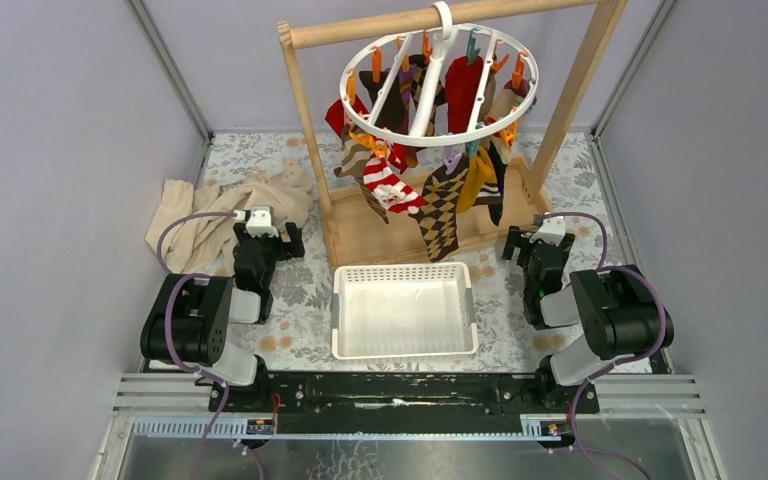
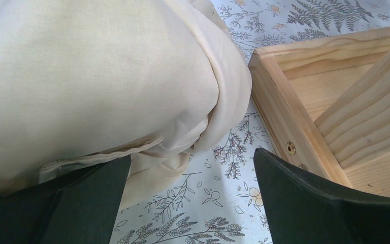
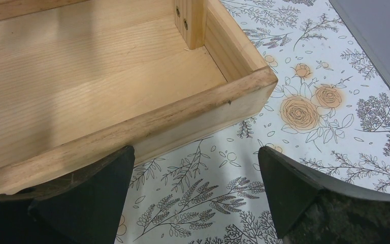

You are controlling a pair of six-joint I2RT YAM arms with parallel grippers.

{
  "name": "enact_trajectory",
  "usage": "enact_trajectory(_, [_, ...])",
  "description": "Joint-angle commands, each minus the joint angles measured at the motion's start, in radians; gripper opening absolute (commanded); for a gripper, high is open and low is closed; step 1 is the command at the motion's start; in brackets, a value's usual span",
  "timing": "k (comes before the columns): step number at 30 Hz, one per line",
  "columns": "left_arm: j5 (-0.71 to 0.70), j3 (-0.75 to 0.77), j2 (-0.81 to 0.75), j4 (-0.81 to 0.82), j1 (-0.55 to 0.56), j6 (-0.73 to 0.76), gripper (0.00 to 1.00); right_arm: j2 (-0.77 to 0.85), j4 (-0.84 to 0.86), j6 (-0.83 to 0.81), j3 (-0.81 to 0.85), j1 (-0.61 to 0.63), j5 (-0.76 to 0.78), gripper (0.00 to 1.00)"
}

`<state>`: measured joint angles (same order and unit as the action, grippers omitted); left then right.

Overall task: Remove the socks clipped to the hanger
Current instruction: Move the clothesline to the center of the board.

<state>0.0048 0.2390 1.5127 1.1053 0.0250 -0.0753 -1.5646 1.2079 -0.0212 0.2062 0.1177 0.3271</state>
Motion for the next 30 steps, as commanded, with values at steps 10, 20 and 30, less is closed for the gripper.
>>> enact_trajectory(10, [0.006, 0.018, 0.008, 0.068, -0.007, 0.022, 0.98, 0.011, 0.046, 0.000, 0.025, -0.006, -0.009, 1.00])
enact_trajectory(20, [0.005, 0.019, 0.008, 0.068, -0.007, 0.022, 0.99, 0.011, 0.047, 0.000, 0.024, -0.006, -0.009, 1.00])
enact_trajectory(30, [0.009, 0.019, 0.008, 0.066, -0.006, 0.020, 0.98, 0.013, 0.083, 0.003, 0.006, -0.006, 0.013, 1.00])
